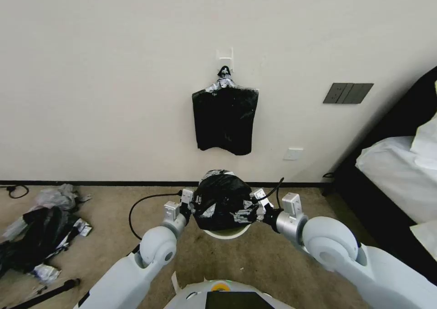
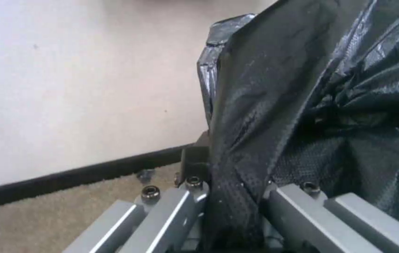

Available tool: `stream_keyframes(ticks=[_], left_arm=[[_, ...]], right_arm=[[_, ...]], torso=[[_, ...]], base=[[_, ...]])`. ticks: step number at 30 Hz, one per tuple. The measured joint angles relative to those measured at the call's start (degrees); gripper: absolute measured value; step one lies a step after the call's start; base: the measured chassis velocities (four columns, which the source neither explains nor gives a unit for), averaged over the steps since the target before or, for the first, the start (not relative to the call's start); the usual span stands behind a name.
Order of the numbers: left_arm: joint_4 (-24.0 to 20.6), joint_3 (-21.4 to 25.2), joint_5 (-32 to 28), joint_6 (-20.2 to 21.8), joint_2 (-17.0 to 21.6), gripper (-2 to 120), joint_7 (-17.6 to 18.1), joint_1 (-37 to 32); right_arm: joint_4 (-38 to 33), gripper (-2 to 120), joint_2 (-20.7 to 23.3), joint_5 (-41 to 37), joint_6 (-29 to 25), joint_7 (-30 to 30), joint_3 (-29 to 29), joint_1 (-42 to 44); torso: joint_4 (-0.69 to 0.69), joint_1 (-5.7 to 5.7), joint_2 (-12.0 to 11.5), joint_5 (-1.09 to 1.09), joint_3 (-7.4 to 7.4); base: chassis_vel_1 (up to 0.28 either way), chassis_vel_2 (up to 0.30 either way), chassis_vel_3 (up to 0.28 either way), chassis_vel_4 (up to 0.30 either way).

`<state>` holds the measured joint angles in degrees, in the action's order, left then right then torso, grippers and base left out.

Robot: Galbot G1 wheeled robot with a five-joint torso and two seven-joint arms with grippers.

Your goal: Place a trash bag onto the trash bin.

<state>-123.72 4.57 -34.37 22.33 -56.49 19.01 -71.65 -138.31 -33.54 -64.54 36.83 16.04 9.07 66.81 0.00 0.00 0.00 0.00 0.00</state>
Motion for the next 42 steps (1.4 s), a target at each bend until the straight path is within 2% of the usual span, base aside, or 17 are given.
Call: stream_keyframes(ticks=[12,15,17,19,21,22,25,27,29,32,34,35,36,38,40,42], left_arm=[[-0.27,-0.73,5.2,-1.2,-0.42,1,-1.68,-0.34],[-0.28,-0.82,5.81,-1.33,-0.58,1,-1.8,-0.28],[-0.27,-0.82,5.94,-1.35,-0.59,1,-1.82,-0.27],[-0.28,-0.83,6.12,-1.38,-0.6,1,-1.83,-0.27],[-0.28,-0.83,6.14,-1.39,-0.6,1,-1.83,-0.27],[-0.32,-0.81,6.15,-1.4,-0.59,1,-1.84,-0.27],[-0.39,-0.77,6.15,-1.4,-0.55,1,-1.84,-0.27],[-0.46,-0.64,6.05,-1.4,-0.45,1,-1.82,-0.18],[-0.47,-0.6,6.01,-1.4,-0.39,1,-1.81,-0.14],[-0.47,-0.46,5.41,-1.4,-0.31,1,-1.69,0.03],[-0.47,-0.4,5.09,-1.37,-0.31,1,-1.64,0.11],[-0.47,-0.23,3.98,-1.08,-0.32,1,-1.48,0.27],[-0.47,-0.23,3.98,-1.08,-0.32,1,-1.48,0.27],[-0.44,0.16,1.15,-0.22,-0.35,1,-0.7,0.58],[-0.44,0.41,-0.43,0.29,-0.35,1,-0.19,0.75],[-0.44,1.3,-5.27,1.95,-0.33,1,1.39,1.3]], right_arm=[[2.13,94,1.47,-6.05,2.12,1.82,-1.02,-1.91],[2.34,81,1.95,-6.47,2.7,2.15,-1.95,-2.46],[2.34,77,2.06,-6.57,2.8,2.21,-2.29,-2.72],[2.36,66,2.29,-6.63,2.9,2.3,-3.01,-3.44],[2.36,62,2.38,-6.63,2.93,2.3,-3.23,-3.67],[2.43,56,2.63,-6.62,3.11,2.3,-3.64,-4.04],[2.55,49,2.82,-6.59,3.17,2.3,-3.92,-4.24],[2.79,37,3.05,-6.38,3.2,2.27,-4.1,-4.36],[2.82,34,3.08,-6.28,3.2,2.25,-4.1,-4.37],[2.83,20,3.26,-5.38,3.15,2.0,-4.08,-4.0],[2.79,16,3.29,-5.14,3.07,1.96,-4.06,-3.86],[2.56,10,3.34,-4.54,2.68,1.83,-3.91,-3.55],[2.56,10,3.34,-4.54,2.68,1.83,-3.91,-3.55],[1.87,0,3.44,-3.71,1.89,1.4,-3.48,-2.9],[1.47,0,3.47,-3.47,1.54,1.26,-3.2,-2.54],[0.29,0,3.51,-2.91,0.57,1.09,-2.11,-1.2]], torso=[[0.0,0.01,0.0,0.0,0.0],[0.0,0.0,0.0,0.0,0.0],[0.0,0.0,0.0,0.0,0.0],[0.0,0.0,0.0,0.0,0.0],[0.0,0.0,0.0,0.0,0.0],[0.01,0.0,0.0,-0.01,0.0],[0.0,0.0,0.0,-0.01,0.0],[0.0,0.0,0.0,-0.01,0.0],[0.0,0.0,0.0,0.0,0.0],[0.0,0.0,0.0,0.0,0.0],[0.0,0.0,0.0,0.0,0.0],[0.0,0.0,0.0,0.0,0.0],[0.0,0.0,0.0,0.0,0.0],[0.0,0.0,0.0,-0.01,0.0],[0.0,0.0,0.0,0.0,0.0],[0.0,0.0,0.0,-0.01,0.0]], base=[[0.0,0.0,0.0,0.0],[0.0,0.0,0.0,0.0],[0.0,0.0,0.0,0.0],[0.0,0.0,0.0,0.0],[0.0,0.0,0.0,0.0],[0.0,0.0,0.0,0.0],[0.0,0.0,0.0,0.0],[0.0,0.0,0.0,0.0],[0.0,0.0,0.0,0.0],[0.0,0.0,0.0,0.0],[0.0,0.0,0.0,0.0],[0.0,0.0,0.0,0.0],[0.0,0.0,0.0,0.0],[0.0,0.0,0.0,0.0],[0.0,0.0,0.0,0.0],[0.0,0.0,0.0,0.0]])
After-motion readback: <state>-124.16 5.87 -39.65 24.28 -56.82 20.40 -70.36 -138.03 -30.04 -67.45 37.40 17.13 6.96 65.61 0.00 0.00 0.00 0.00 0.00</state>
